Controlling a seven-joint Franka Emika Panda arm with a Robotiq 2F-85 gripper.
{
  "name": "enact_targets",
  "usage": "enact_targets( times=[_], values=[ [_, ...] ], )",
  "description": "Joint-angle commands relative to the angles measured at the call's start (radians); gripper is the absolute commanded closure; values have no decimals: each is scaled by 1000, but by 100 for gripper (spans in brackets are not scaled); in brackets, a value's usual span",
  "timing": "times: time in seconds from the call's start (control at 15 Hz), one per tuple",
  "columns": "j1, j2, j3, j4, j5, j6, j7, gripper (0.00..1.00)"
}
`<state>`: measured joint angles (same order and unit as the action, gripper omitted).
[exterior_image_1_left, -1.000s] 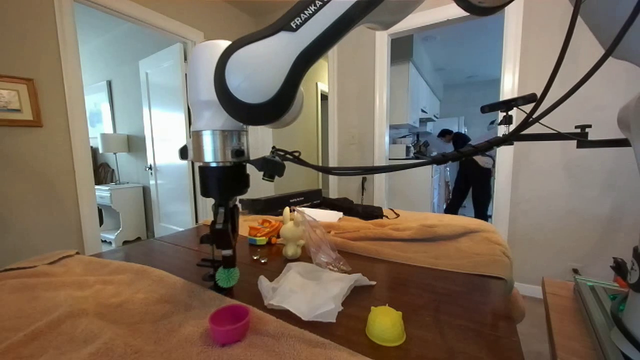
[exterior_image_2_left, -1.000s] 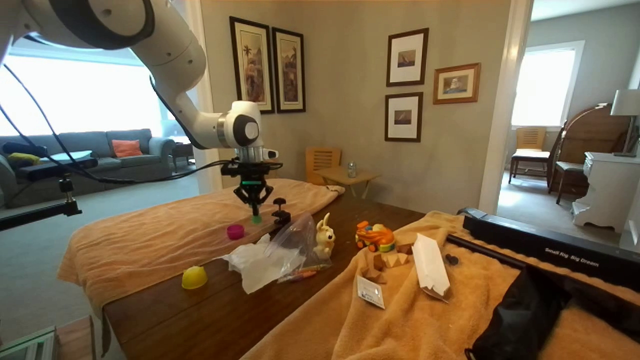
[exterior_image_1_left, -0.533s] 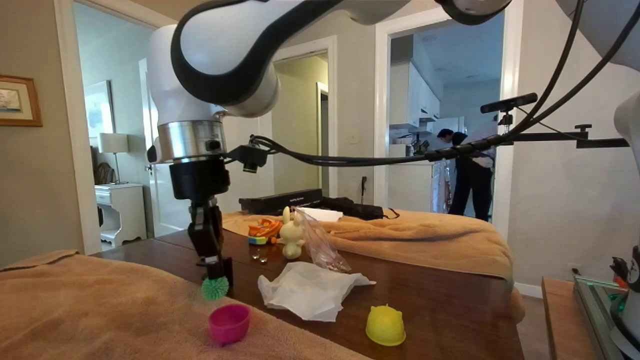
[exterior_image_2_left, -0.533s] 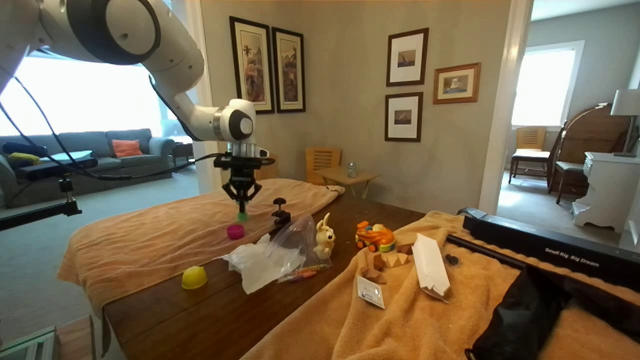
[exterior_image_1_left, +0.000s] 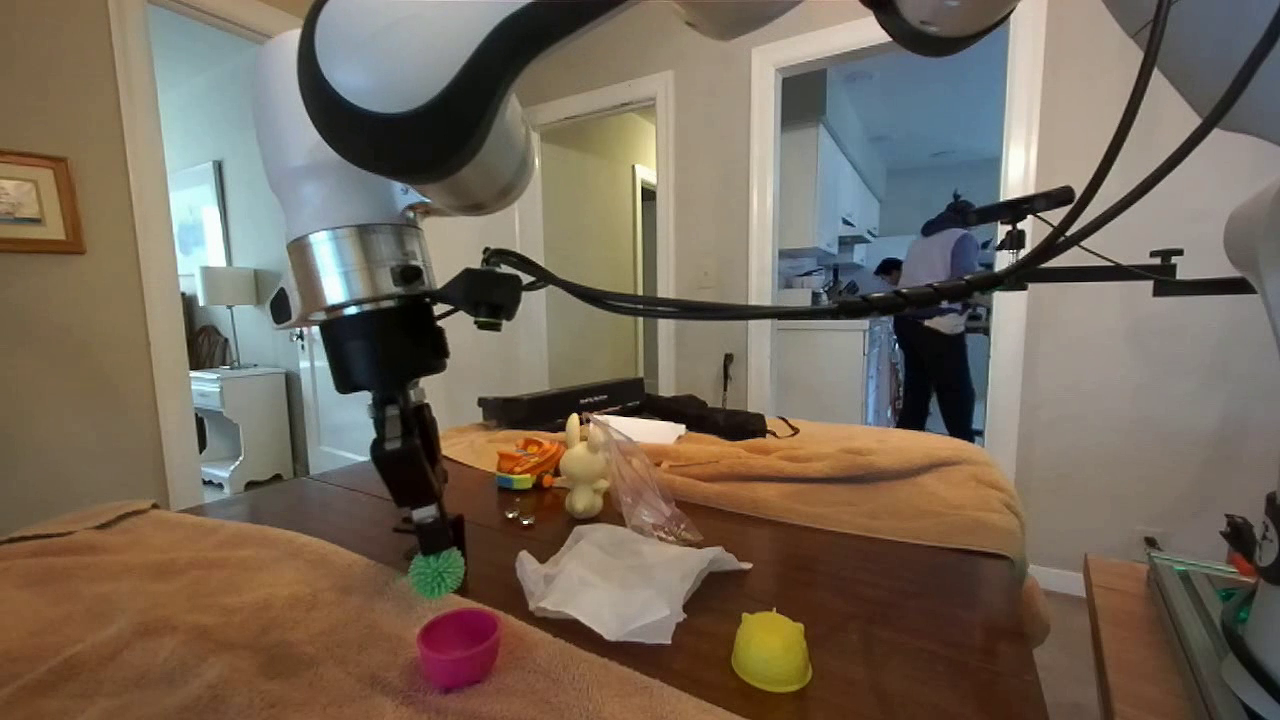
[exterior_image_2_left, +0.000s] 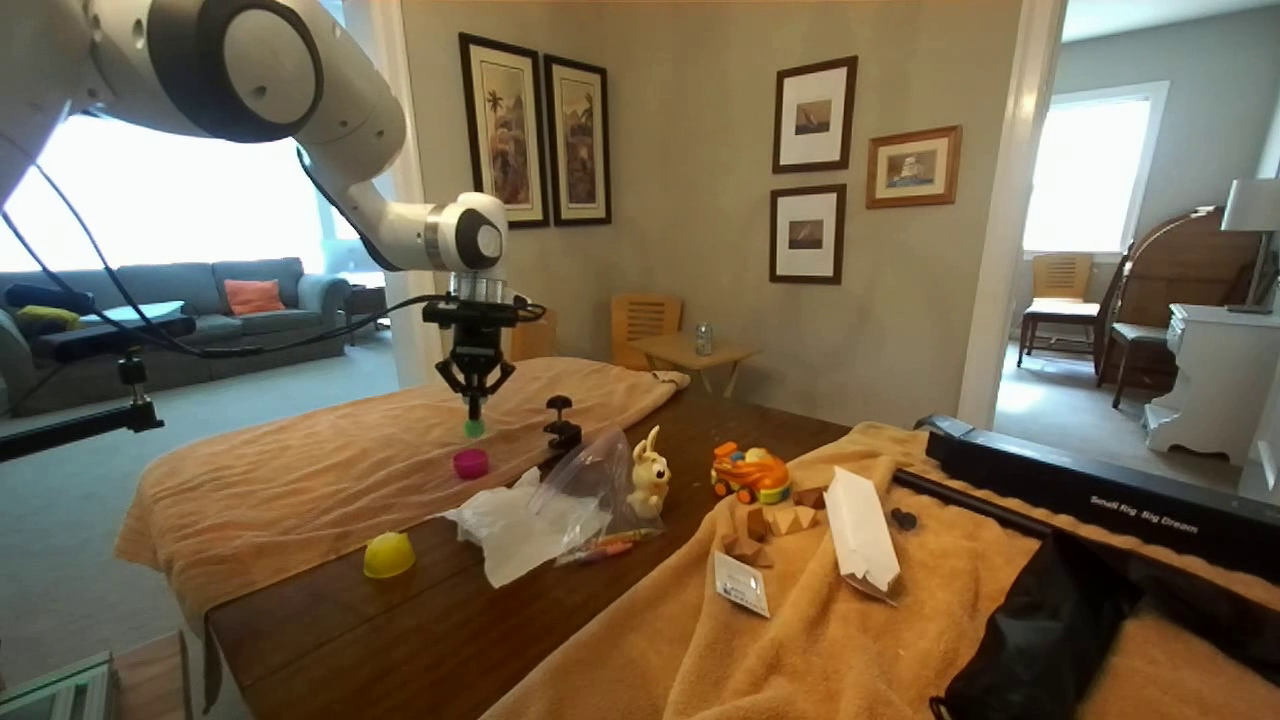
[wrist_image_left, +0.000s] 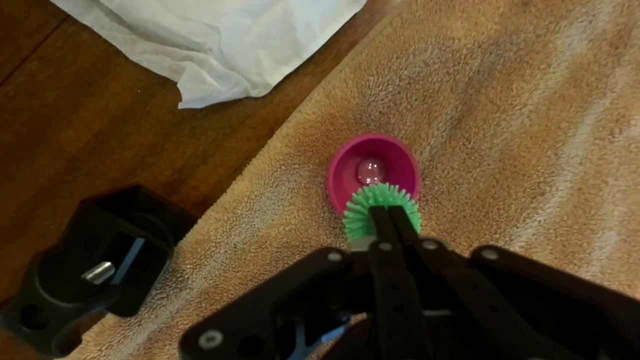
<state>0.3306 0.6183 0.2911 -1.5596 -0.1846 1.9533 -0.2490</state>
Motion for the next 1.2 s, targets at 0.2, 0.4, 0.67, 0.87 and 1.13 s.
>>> enact_targets(
  times=[0.2, 0.4, 0.67, 0.87, 1.13],
  values=[
    [14, 49, -7, 72, 13, -101, -47, 99],
    [17, 59, -7, 86, 10, -124, -55, 99],
    [20, 68, -6, 102, 11, -148, -61, 71],
    [23, 73, -7, 116, 9, -163, -62, 51],
    [27, 77, -6, 127, 11, -170, -60, 23]
  ],
)
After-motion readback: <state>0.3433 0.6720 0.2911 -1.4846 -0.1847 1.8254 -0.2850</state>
